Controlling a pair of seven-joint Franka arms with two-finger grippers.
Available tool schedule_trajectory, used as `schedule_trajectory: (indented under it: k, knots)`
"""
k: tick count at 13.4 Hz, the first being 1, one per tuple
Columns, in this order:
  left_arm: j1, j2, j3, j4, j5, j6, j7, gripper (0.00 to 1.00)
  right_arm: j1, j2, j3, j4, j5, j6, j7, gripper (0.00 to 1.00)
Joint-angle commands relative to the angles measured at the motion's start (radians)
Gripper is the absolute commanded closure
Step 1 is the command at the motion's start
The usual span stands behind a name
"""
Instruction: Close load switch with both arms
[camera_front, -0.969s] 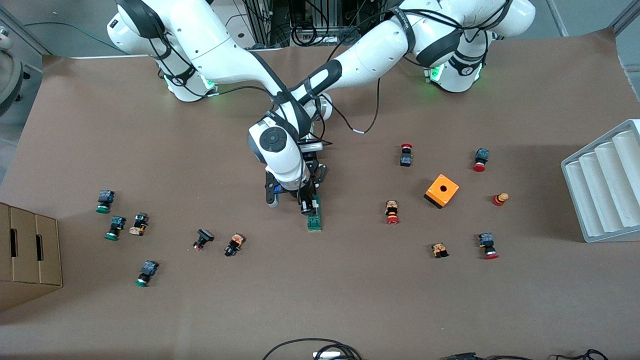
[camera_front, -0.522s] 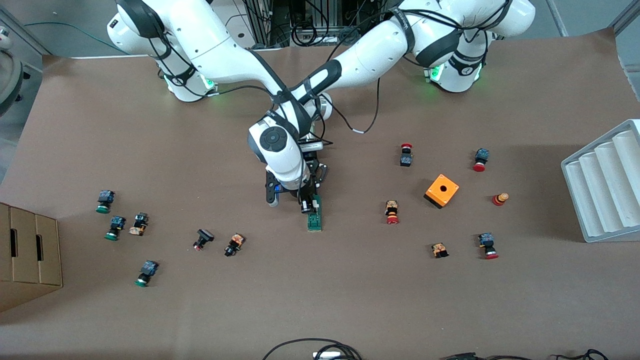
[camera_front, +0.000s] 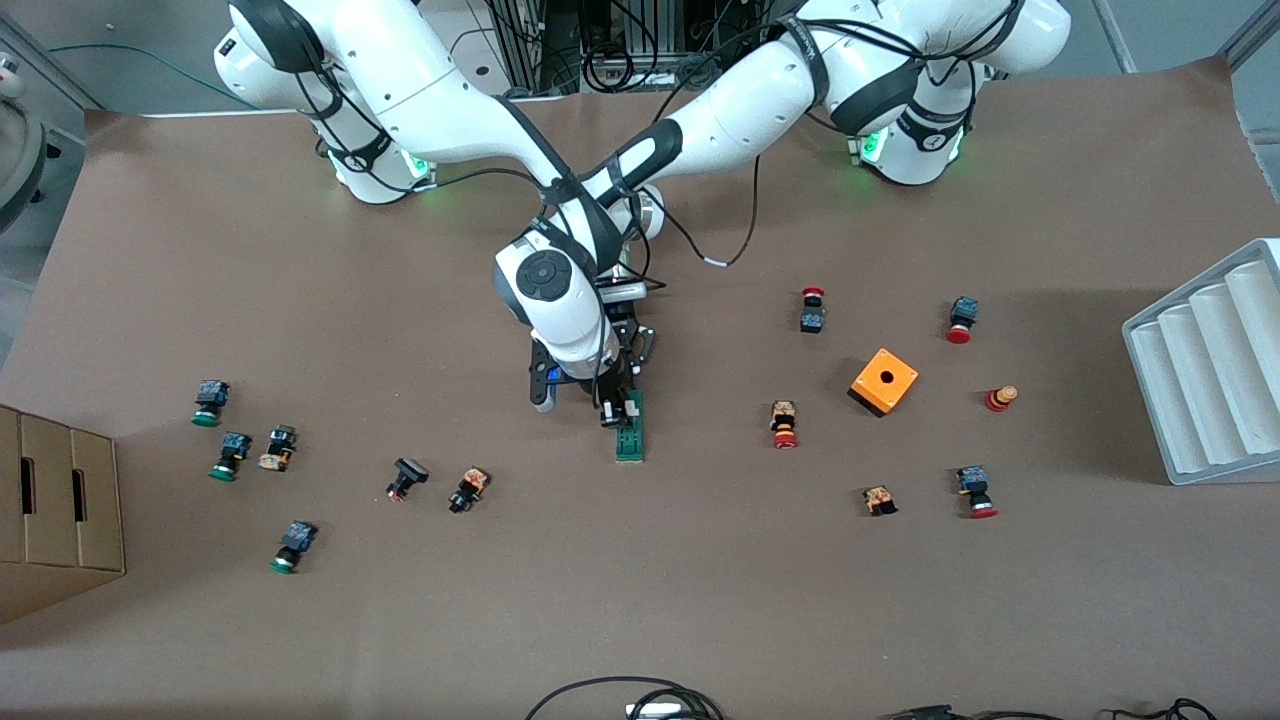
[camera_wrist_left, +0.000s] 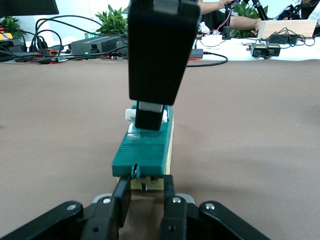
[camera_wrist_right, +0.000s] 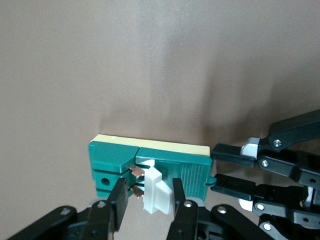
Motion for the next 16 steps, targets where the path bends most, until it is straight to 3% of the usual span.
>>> schedule_trajectory:
  k: [1,8,12,16]
  knots:
    - [0.012,0.003,-0.010,-0.008,-0.006,-0.053,0.006,0.68,-0.019,0.018,-0.004,0.054,-0.009,0.017,0.020,0.57]
    - [0.012,0.003,-0.012,-0.009,-0.006,-0.050,0.006,0.68,-0.028,0.027,-0.004,0.074,-0.009,0.016,0.032,0.58]
    - [0.012,0.001,-0.012,-0.009,-0.006,-0.047,0.008,0.68,-0.030,0.039,-0.004,0.095,-0.009,0.016,0.046,0.69]
    - [0.012,0.001,-0.012,-0.009,-0.006,-0.047,0.008,0.66,-0.031,0.052,-0.004,0.112,-0.009,0.016,0.055,0.72]
